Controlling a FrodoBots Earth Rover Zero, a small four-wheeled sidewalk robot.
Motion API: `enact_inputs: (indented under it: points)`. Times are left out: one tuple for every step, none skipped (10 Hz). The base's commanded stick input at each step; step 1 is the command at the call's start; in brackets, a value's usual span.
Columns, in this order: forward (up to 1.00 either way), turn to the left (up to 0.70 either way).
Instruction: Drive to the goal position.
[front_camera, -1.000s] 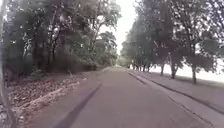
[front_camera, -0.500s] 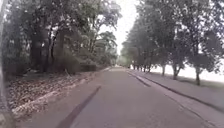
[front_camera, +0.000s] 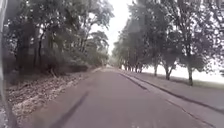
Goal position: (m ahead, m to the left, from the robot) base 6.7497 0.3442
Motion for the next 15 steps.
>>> enact_inputs:
  points:
    - [0.7,0.0]
    - [0.7,0.0]
    - [0.7,0.0]
    - [0.7,0.0]
    - [0.7,0.0]
    - [0.7,0.0]
    - [0.7,0.0]
    - [0.7,0.0]
    - [0.7,0.0]
    - [0.7,0.0]
    - [0.7,0.0]
    - [0.7,0.0]
    - [0.7,0.0]
    - [0.7,0.0]
    - [0.7,0.0]
